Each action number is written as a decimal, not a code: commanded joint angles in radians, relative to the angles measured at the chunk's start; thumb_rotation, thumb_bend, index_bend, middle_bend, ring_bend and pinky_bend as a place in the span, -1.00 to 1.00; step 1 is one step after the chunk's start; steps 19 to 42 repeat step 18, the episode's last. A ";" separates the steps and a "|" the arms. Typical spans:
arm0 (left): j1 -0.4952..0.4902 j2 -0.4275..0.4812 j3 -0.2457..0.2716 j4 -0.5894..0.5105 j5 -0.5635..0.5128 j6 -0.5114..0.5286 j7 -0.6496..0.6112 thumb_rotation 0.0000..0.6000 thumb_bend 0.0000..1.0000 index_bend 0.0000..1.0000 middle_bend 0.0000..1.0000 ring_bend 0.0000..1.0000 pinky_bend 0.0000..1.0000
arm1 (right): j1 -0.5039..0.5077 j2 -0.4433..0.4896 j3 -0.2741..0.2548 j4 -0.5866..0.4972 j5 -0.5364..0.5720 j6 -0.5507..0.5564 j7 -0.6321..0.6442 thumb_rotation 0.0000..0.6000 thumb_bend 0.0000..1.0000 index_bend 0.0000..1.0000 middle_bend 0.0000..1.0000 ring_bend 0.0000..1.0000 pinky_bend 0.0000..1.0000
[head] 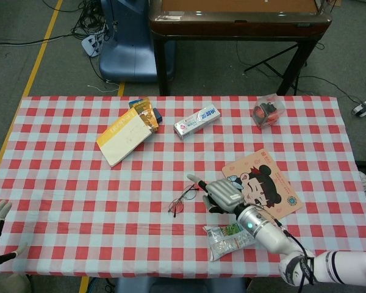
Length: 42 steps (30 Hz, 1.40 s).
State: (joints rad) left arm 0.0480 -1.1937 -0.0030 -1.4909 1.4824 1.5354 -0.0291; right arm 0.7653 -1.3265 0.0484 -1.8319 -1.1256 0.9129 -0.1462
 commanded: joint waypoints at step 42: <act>-0.038 -0.004 -0.016 -0.043 0.028 -0.005 0.051 1.00 -0.67 -1.00 -1.00 -1.00 -1.00 | -0.475 0.093 -0.146 0.054 -0.216 0.611 -0.150 1.00 0.21 -1.00 -0.20 -0.20 0.24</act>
